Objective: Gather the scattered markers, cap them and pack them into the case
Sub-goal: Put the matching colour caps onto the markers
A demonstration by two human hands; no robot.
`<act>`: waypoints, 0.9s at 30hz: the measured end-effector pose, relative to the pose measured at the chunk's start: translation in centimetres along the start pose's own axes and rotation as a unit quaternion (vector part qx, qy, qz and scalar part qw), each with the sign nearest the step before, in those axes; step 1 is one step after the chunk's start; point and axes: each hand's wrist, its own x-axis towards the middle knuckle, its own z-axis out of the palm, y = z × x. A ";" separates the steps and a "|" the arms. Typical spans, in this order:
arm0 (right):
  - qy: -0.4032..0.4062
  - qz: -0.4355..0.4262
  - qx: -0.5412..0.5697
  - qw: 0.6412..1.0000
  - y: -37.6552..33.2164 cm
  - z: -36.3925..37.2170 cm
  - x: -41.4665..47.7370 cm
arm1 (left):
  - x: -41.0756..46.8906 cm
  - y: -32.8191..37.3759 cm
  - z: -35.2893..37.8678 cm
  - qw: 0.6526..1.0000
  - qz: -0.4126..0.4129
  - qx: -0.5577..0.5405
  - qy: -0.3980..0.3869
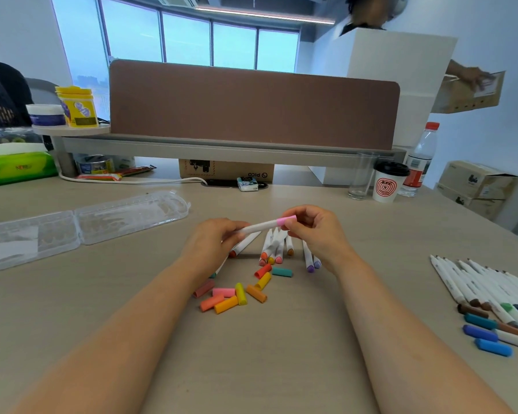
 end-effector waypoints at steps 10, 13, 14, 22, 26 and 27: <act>0.003 -0.027 -0.012 1.000 -0.7 0.0 0.0 | 0.0 0.3 -0.1 0.996 -0.030 -0.083 0.011; 0.015 -0.015 0.069 0.997 -0.4 0.4 -0.2 | 0.2 0.5 0.0 0.993 -0.038 -0.112 0.012; 0.024 -0.010 0.108 0.994 -0.4 0.6 -0.3 | 0.2 0.6 0.1 0.990 -0.037 -0.133 0.010; -0.020 0.040 0.173 0.984 -0.7 2.2 -0.7 | 0.3 1.7 1.0 0.983 -0.042 -0.176 0.018; 0.020 0.047 0.151 0.987 -0.8 1.6 -0.3 | 0.5 0.9 0.6 0.991 -0.047 -0.127 0.024; 0.038 0.052 0.132 0.989 -0.7 1.2 -0.1 | 0.7 0.4 0.5 0.993 -0.060 -0.097 0.042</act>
